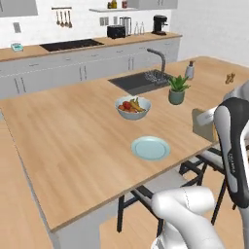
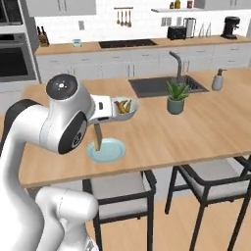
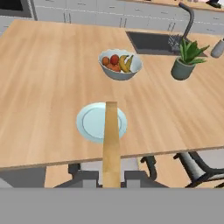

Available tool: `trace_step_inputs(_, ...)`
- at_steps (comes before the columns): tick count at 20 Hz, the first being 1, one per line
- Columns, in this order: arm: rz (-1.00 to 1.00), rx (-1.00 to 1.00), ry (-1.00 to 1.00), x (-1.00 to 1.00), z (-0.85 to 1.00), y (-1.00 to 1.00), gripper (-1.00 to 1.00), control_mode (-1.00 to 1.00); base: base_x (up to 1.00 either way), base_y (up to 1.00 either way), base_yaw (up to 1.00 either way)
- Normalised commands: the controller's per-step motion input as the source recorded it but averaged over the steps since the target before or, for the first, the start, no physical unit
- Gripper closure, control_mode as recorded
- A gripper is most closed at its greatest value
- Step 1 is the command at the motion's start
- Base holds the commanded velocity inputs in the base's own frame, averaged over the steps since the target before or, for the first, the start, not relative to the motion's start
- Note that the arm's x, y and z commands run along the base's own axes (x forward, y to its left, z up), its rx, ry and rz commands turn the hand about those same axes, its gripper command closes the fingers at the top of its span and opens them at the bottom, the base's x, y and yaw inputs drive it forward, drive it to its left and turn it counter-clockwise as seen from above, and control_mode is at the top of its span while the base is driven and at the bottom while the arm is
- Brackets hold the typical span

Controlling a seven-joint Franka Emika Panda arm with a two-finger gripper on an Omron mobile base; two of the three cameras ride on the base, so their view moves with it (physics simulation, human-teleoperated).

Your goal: Start the toaster. Once the lever pops up, take the bread to the plate on the dining counter.

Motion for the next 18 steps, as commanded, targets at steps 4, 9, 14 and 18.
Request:
trace_step_inputs(4,0.0,0.0,0.0,0.0,0.0,0.0,1.0,1.0,0.42,-0.27,0.6)
trace_step_inputs(9,0.0,0.0,0.0,0.0,0.0,0.0,1.0,1.0,0.34,-0.3,0.58)
trace_step_inputs(14,0.0,0.0,0.0,0.0,0.0,0.0,1.0,1.0,0.13,-0.08,0.24)
trace_step_inputs(18,0.02,0.0,0.0,0.08,-0.02,0.01,1.0,-1.0,0.0,0.0,0.0)
